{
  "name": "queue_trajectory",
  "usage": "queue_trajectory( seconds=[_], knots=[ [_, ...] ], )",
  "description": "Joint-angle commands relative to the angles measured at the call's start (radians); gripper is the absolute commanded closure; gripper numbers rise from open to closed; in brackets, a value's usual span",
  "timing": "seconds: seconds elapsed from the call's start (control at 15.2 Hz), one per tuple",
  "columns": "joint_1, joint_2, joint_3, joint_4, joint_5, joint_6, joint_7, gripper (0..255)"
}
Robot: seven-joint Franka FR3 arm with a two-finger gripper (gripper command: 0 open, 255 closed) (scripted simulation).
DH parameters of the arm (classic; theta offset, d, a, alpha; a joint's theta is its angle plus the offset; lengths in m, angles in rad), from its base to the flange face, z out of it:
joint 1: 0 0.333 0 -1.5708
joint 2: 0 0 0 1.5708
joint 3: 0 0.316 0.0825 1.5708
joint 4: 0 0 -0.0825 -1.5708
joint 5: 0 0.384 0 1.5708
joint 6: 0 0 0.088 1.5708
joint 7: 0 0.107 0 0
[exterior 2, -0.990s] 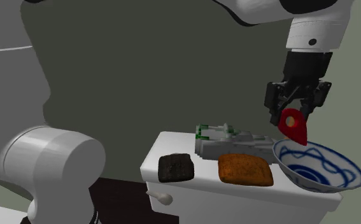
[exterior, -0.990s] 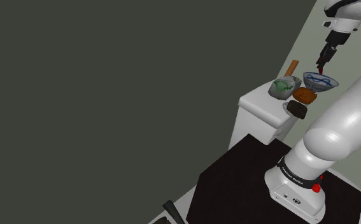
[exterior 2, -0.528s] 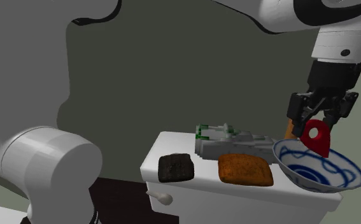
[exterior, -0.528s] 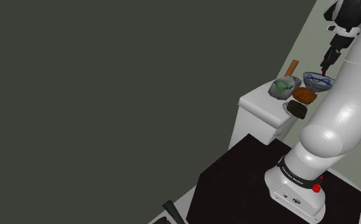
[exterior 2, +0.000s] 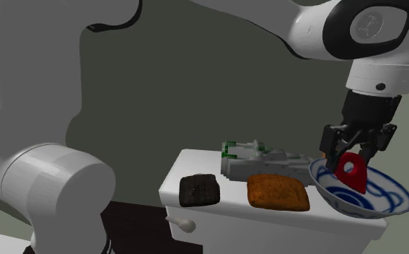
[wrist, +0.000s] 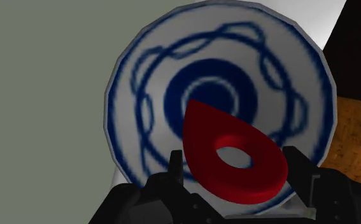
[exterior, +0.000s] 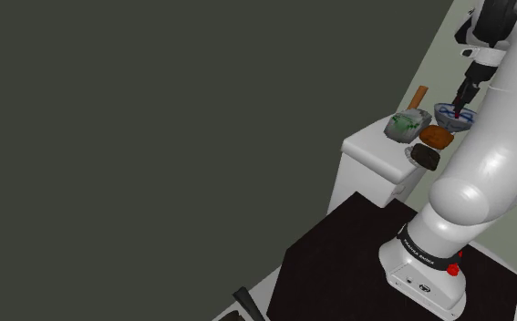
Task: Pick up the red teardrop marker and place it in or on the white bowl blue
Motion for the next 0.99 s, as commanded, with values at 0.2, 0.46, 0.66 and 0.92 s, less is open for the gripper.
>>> queue_trajectory(
  seconds=[0.2,0.46,0.66,0.92],
  knots=[
    [-0.012,0.02,0.012,-0.025,0.022,0.035,-0.015,255],
    [-0.012,0.02,0.012,-0.025,0.022,0.035,-0.015,255],
    [-0.012,0.02,0.012,-0.025,0.022,0.035,-0.015,0],
    [-0.012,0.02,0.012,-0.025,0.022,0.035,-0.015,0]
  ],
)
